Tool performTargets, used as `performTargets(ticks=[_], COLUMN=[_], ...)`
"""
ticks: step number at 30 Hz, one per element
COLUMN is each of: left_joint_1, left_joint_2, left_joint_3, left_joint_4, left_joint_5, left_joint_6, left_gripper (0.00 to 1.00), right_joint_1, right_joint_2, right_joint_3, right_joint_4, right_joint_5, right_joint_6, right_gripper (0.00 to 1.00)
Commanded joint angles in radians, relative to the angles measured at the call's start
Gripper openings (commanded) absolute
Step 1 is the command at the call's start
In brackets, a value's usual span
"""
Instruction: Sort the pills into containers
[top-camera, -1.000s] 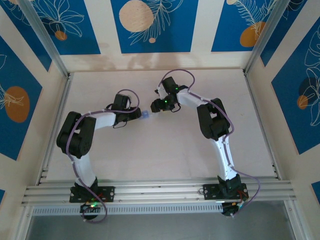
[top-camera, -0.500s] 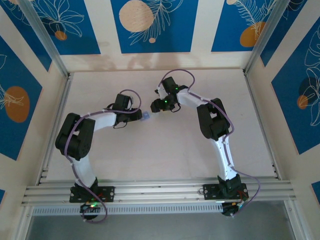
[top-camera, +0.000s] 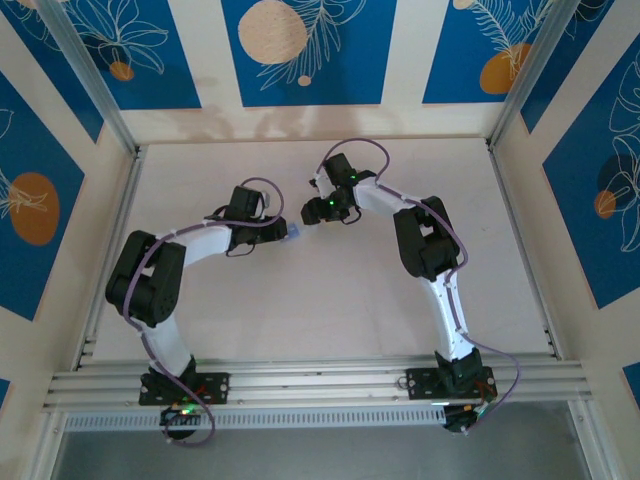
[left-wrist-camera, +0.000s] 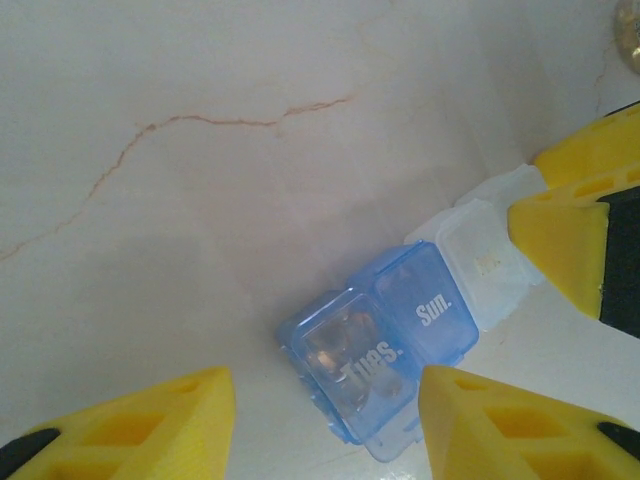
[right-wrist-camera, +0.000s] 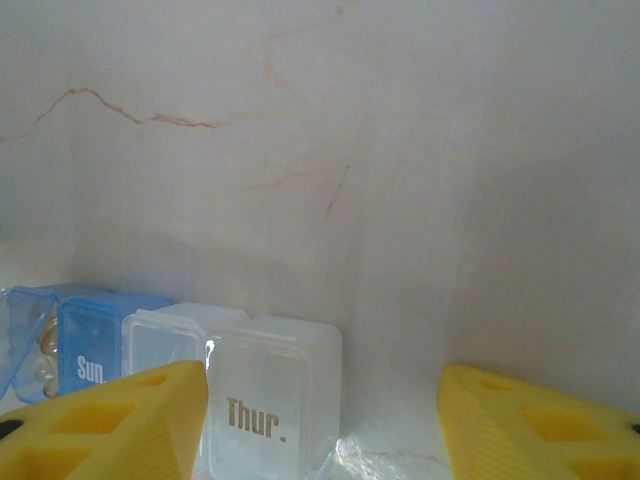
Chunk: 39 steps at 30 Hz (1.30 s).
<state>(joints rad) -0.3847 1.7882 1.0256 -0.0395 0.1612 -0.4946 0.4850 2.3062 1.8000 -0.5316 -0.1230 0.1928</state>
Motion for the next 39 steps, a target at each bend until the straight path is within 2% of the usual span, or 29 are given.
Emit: performTargets(ticks=[1,6,12,22,30,33,39], left_joint_1=[-0.010,-0.010,-0.009,0.001,0.006,0.006,0.006], left_joint_2=[0.032,0.091,0.125,0.016,-0.096,-0.205,-0.502], left_joint_3=[-0.004,-0.002,-0.030,0.050,0.073,-0.002,-0.229], left_joint_4=[-0.004,0.010,0.000,-0.064,-0.063,0.007,0.159], left_joint_5=[0.026,0.043,0.016,-0.009,-0.036,-0.041,-0.116], left_joint_6=[0.004,-0.004,0.004,0.025,0.021,0.052,0.166], left_gripper=[0.51,0.45,0.43,0.47,0.49,0.52,0.61], right_joint_1=[0.007,0.006,0.004,-0.005,-0.009,-0.007,0.010], right_joint_2=[0.036,0.039,0.039,0.019,-0.178,-0.275,-0.577], right_joint_3=[0.016,0.016,0.019,0.027,-0.141,-0.215,-0.540], right_joint_4=[-0.021,-0.020,-0.026,-0.034,0.120,0.162,0.335], right_joint_5=[-0.003,-0.005,-0.007,-0.023,0.003,0.008,0.057], right_joint_6=[-0.003,-0.001,-0.006,0.014,0.108,0.115,0.097], right_gripper=[0.63,0.63,0.63,0.63,0.64,0.64,0.64])
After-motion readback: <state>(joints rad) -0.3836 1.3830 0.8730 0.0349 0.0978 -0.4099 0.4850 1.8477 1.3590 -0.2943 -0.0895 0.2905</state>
